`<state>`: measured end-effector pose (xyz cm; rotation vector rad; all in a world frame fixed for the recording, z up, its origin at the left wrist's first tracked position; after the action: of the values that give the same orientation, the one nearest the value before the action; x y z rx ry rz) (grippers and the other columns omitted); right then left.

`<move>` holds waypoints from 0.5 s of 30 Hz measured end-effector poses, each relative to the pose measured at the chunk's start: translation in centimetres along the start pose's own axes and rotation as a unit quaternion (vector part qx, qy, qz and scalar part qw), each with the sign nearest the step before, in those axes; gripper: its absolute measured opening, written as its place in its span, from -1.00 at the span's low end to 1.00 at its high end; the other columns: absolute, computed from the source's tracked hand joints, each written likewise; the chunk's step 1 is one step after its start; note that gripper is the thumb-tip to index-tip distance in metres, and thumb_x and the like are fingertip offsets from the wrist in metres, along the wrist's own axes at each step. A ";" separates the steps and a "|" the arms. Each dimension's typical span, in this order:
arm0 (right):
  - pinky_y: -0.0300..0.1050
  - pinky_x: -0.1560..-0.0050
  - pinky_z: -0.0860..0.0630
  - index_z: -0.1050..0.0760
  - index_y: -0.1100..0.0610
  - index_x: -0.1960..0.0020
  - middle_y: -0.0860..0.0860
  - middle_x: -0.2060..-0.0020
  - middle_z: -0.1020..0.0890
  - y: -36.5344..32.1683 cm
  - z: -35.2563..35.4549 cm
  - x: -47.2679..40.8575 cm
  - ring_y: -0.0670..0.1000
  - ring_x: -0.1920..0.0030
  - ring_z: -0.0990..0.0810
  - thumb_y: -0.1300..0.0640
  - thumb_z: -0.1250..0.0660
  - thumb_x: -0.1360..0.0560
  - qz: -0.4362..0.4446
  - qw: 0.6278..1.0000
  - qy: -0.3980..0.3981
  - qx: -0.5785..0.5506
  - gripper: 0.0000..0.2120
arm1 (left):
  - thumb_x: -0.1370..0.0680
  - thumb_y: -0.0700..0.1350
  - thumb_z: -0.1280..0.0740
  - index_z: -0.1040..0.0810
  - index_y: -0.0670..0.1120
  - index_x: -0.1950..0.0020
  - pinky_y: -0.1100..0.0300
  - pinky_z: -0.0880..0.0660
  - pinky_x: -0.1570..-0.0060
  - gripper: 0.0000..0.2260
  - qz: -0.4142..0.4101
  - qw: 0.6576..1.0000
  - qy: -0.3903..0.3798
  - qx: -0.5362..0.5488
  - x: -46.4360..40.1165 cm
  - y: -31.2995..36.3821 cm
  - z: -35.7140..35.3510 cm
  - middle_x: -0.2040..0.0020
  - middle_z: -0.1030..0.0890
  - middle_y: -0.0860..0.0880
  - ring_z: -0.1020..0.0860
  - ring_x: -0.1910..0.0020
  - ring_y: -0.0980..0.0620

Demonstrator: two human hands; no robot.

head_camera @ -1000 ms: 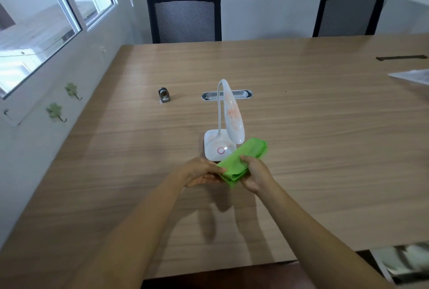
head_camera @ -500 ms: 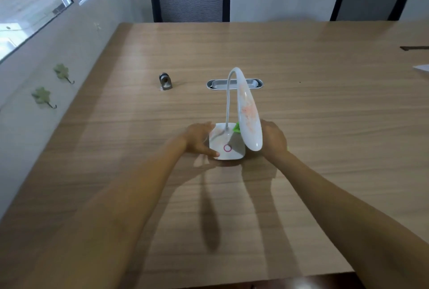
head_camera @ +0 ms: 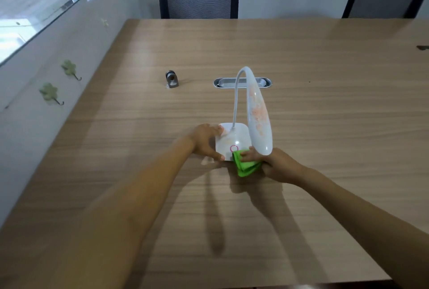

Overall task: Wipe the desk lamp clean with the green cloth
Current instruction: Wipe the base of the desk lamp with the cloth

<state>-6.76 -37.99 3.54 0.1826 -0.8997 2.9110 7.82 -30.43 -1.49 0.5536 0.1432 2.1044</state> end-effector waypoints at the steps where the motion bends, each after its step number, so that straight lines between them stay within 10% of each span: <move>1: -0.19 -0.24 -0.39 -0.57 0.13 -0.21 0.09 -0.24 -0.59 0.8 0.9 -0.5 0.09 -0.28 -0.51 0.39 -0.19 -0.37 -0.029 0.999 0.023 -0.006 -0.54 | -0.32 0.21 -0.47 -0.16 -0.11 -0.53 0.13 -0.05 -0.49 -0.09 0.000 1.000 0.000 -0.001 0.0 0.0 0.0 -0.56 -0.18 -0.04 -0.13 -0.53 -0.09; 10: 0.20 -0.36 -0.38 -0.47 0.18 -0.29 0.20 -0.29 -0.53 2.2 -0.3 -2.4 0.22 -0.31 -0.47 0.17 -0.10 -0.42 -0.096 0.994 0.050 -0.034 -0.53 | -0.31 0.23 -0.47 -0.14 -0.09 -0.54 0.08 -0.08 -0.50 -0.07 0.007 1.000 -0.013 -0.011 -0.4 -0.2 -0.4 -0.57 -0.14 -0.03 -0.13 -0.53 -0.09; 15: -0.24 -0.31 -0.32 -0.55 0.06 -0.23 0.04 -0.30 -0.54 1.3 -1.4 0.9 0.04 -0.35 -0.45 0.41 -0.22 -0.34 -0.028 0.996 -0.061 0.053 -0.47 | -0.30 0.23 -0.47 -0.13 -0.09 -0.54 0.06 -0.09 -0.50 -0.06 0.009 1.000 -0.012 -0.015 -0.4 -0.2 -0.3 -0.57 -0.14 -0.03 -0.12 -0.53 -0.08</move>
<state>-7.95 -38.24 1.79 0.3907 -0.7428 2.9229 8.00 -30.61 -1.88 0.5632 0.0927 2.1125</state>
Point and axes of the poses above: each hand's wrist, its own x-axis away from the middle knuckle, its own z-axis out of the back of the hand, y = z × x, the point moved 10 cm from there along -x, towards the middle knuckle
